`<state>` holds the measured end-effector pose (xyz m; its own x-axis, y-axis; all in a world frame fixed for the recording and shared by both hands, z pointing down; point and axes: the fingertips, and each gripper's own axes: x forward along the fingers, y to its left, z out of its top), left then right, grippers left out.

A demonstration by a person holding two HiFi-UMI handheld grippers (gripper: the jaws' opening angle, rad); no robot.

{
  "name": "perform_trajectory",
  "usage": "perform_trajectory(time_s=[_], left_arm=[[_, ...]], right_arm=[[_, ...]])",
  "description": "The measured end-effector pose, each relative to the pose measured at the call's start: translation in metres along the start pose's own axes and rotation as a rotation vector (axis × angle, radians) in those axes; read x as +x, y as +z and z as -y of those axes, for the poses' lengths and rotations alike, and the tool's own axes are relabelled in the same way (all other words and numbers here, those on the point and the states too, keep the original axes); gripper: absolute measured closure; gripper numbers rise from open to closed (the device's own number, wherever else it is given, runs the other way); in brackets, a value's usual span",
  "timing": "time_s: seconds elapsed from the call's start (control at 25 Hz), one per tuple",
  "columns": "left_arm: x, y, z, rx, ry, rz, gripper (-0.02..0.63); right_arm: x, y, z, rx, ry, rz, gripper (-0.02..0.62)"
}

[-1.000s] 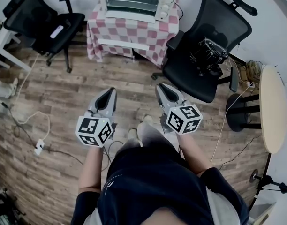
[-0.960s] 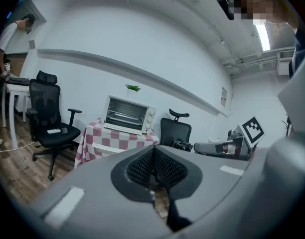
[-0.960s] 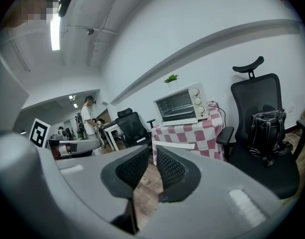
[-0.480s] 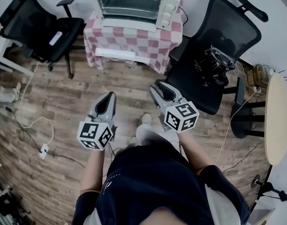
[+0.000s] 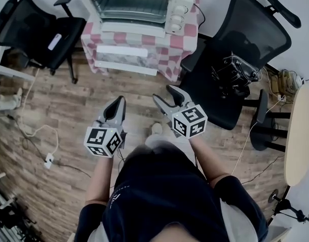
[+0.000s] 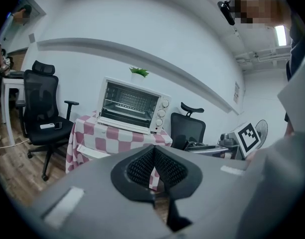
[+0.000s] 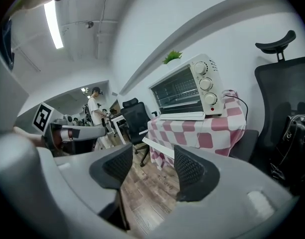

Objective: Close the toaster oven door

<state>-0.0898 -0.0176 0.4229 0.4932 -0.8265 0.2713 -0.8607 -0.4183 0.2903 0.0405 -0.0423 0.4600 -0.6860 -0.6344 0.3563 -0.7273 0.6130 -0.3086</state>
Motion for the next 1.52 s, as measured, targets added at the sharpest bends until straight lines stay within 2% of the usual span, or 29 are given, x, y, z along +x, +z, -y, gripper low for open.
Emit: perform_trajectory(time_s=[0.32,0.96,1.24,1.52], left_arm=[[0.031,-0.013,-0.005,0.013,0.024,-0.047,0.591],[0.084,-0.04,-0.062,-0.056,0.052,-0.111,0.591],[0.107,-0.054,-0.086,-0.092,0.043,-0.144,0.591],[0.13,-0.057,-0.1,-0.104,0.018,-0.172,0.591]], right_arm=[[0.027,-0.022,0.036,0.016,-0.013,-0.043,0.337],[0.098,-0.055,0.074,-0.034,-0.03,-0.161,0.307],[0.126,-0.072,0.092,-0.038,-0.042,-0.215,0.304],[0.152,-0.079,0.097,-0.025,-0.005,-0.223,0.291]])
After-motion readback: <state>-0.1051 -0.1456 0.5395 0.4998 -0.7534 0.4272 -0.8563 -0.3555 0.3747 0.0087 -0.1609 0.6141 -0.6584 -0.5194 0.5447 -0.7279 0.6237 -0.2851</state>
